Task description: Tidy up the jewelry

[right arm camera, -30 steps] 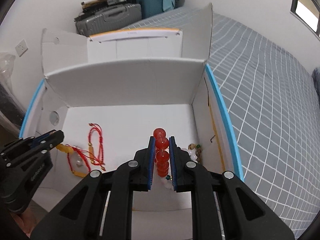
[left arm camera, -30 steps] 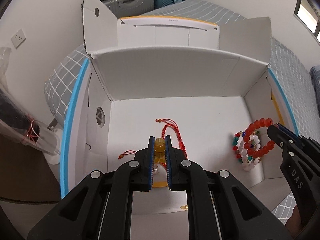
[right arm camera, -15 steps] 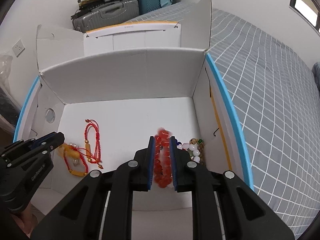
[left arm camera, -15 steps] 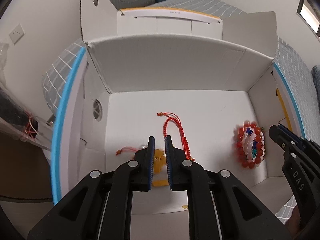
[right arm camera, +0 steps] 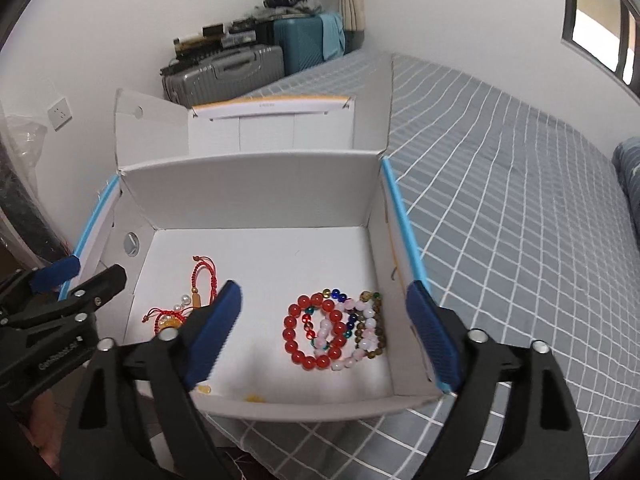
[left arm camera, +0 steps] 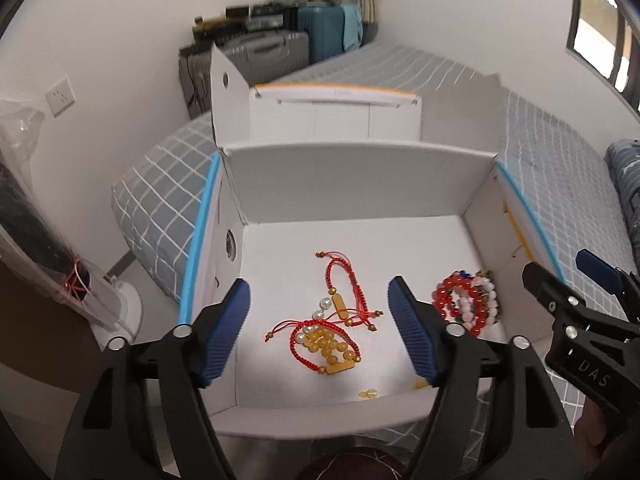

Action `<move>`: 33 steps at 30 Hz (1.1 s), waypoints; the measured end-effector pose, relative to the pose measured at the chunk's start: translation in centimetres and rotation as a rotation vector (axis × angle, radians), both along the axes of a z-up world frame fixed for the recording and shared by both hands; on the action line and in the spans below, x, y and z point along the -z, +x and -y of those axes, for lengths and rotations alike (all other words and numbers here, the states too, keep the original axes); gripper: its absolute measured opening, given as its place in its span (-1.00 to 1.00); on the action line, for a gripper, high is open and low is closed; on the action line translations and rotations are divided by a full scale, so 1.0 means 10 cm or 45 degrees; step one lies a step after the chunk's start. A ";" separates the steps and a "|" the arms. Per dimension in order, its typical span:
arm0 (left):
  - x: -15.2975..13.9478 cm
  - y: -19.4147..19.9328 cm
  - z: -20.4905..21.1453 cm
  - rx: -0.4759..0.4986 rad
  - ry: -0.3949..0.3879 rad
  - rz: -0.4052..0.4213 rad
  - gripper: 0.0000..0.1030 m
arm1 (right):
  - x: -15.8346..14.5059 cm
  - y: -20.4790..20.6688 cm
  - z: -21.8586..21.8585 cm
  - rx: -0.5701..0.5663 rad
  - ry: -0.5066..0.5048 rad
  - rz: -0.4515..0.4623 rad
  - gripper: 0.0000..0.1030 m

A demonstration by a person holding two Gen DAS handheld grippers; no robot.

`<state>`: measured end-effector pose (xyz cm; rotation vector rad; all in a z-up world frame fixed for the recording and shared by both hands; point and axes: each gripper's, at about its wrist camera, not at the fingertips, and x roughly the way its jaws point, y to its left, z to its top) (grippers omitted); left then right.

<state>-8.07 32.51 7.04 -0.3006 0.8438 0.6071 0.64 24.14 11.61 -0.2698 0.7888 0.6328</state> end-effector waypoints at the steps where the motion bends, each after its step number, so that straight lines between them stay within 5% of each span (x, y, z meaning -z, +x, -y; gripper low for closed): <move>1: -0.03 -0.04 0.04 0.002 0.007 0.021 0.57 | -0.03 -0.06 0.05 -0.001 0.008 0.020 0.75; 10: -0.08 -0.32 0.28 -0.012 0.093 0.118 0.89 | -0.10 -0.35 0.39 0.008 0.074 0.082 0.85; 33: 0.29 -0.67 0.52 -0.024 0.119 0.123 0.89 | 0.27 -0.56 0.61 0.041 0.043 0.097 0.85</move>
